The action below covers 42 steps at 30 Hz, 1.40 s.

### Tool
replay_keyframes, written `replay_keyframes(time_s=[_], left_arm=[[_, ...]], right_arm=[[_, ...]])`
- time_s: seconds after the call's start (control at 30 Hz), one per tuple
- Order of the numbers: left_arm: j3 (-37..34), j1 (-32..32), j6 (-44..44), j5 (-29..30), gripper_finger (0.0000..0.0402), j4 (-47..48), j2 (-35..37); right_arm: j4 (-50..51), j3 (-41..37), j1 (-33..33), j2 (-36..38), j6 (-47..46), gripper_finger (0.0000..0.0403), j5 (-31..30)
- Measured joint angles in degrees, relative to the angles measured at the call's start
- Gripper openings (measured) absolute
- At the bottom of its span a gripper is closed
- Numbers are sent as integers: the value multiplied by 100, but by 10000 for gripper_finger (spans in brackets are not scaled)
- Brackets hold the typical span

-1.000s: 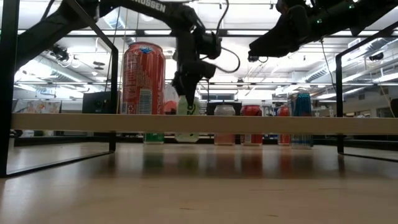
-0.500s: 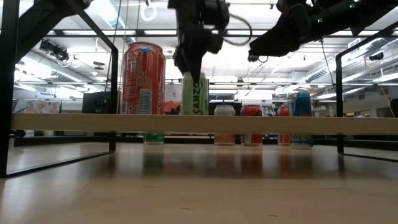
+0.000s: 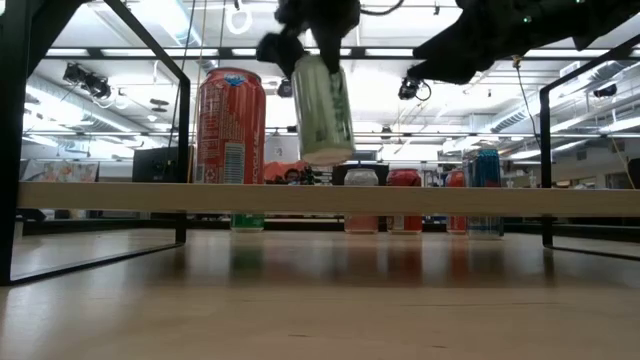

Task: Place canned beverage on shelf
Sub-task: Put the light green soda can on the shelf

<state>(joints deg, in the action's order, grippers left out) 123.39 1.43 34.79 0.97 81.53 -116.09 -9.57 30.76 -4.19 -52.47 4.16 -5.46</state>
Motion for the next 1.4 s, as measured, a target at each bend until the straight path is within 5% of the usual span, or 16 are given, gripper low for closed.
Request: replay_keyframes(time_s=[0.27, 0.57, 0.9, 1.4], left_arm=[[-2, -624, 1943, -64, 304, -124, -11], [0, -1234, 3054, -41, 304, -682, -17], [-2, -1990, 4414, -19, 304, -282, -20], [-4, -2700, 6215, 671, 304, 536, -193]], right_arm=[[108, 0, 331, 0, -254, 347, 258], [244, 0, 1084, 0, -255, 347, -10], [145, 0, 1433, 0, 92, 347, -654], [-21, 0, 1501, 0, -5, 347, -649]])
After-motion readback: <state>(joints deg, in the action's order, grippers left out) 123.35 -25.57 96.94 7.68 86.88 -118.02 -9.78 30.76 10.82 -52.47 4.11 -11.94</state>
